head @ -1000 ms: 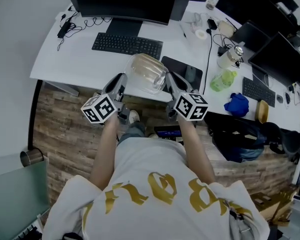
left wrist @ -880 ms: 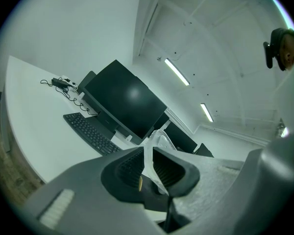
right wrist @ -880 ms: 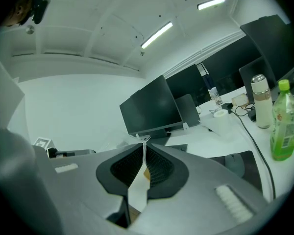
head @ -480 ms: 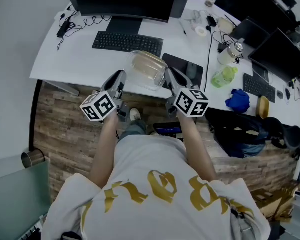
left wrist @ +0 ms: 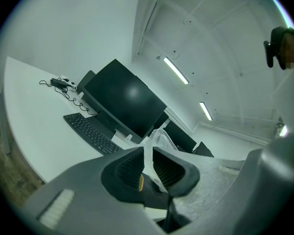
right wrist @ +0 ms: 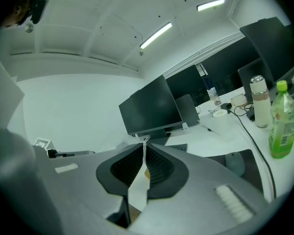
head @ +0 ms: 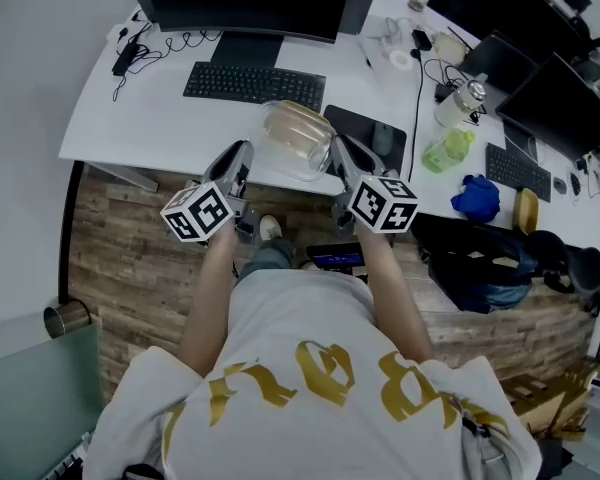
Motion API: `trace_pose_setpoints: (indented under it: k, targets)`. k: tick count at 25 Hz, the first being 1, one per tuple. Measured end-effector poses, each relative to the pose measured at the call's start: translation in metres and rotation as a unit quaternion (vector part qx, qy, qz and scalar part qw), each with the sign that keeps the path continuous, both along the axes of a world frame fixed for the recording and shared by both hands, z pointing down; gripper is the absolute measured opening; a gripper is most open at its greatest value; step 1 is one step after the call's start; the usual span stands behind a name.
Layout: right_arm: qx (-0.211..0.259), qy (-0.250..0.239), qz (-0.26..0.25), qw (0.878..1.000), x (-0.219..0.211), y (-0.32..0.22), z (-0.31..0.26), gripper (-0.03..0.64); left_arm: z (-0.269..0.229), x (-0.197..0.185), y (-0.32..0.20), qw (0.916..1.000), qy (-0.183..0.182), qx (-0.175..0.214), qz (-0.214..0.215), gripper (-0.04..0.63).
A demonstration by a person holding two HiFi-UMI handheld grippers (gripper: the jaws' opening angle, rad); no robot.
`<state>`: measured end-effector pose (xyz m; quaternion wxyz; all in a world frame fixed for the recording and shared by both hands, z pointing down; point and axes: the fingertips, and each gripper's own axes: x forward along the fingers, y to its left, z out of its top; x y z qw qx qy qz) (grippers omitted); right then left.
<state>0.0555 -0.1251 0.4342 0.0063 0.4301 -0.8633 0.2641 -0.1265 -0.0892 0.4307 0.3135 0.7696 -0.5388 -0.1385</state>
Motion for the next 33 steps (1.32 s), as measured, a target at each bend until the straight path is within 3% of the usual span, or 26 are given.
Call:
trace_pose_setpoints:
  k: [33]
  targets:
    - [-0.010,0.002,-0.011,1.000,-0.011,0.004,0.008,0.042,0.010,-0.011,0.006,0.9998,0.010,-0.015,-0.003,0.044]
